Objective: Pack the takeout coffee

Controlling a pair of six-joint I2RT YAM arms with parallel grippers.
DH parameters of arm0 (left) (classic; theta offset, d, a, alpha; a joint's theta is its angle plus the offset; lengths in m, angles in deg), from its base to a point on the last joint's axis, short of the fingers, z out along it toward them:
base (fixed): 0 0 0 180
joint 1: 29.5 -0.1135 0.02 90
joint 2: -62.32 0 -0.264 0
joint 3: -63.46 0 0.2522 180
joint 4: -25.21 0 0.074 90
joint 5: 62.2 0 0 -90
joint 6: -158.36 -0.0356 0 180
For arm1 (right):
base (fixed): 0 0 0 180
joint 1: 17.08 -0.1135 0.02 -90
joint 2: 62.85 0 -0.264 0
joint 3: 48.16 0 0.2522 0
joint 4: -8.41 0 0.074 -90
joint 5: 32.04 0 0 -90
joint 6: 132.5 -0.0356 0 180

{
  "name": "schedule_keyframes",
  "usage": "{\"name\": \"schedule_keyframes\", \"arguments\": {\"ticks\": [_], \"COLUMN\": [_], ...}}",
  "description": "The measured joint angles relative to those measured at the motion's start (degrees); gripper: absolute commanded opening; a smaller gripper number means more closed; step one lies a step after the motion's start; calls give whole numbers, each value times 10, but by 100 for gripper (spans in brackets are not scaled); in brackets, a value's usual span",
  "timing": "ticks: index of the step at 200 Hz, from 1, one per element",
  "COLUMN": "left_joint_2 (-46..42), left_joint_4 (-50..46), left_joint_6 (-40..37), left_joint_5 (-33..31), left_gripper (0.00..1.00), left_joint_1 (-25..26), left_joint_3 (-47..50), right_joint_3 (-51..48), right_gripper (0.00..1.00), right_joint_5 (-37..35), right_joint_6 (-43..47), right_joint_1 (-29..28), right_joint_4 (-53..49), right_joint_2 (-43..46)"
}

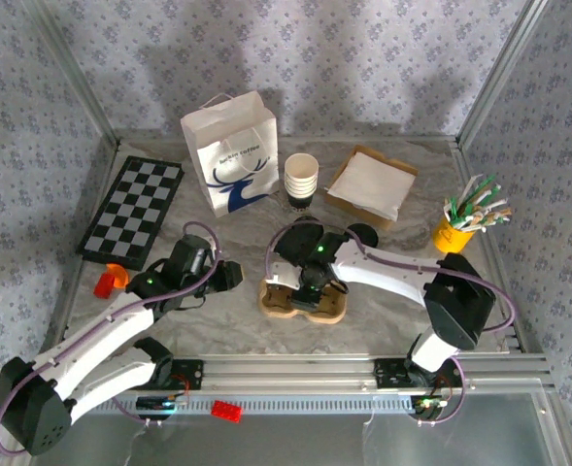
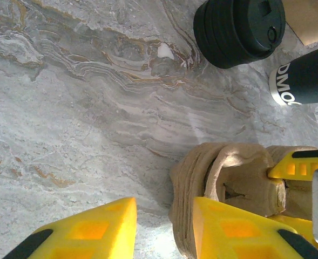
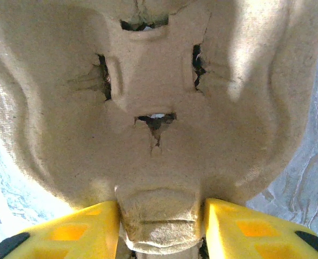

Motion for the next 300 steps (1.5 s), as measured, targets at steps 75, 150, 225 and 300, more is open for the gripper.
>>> {"name": "schedule_keyframes", "arguments": {"ticks": [75,150,225,300], "left_joint_2": [-16,-35,-15,121], "left_joint_4": [-4,-33,-23,87], "left_joint_6": [6,18,75,106], "left_joint_5": [0,-9,18,33], "left_gripper": [34,34,41,43], "left_joint_1": [0,-6,28,96], "left_joint_3": [0,0,7,10], "right_joint_3": [29,51,51,53], "right_gripper": [31,29,22,23], "right_joint_5": [10,17,48,52], "right_joint_6": [0,-30,-154,-300], "right_joint_1": [7,14,50,101], "right_joint_4": [-23,-41,-55,-95], "right_joint_2": [0,26,113,168]}}
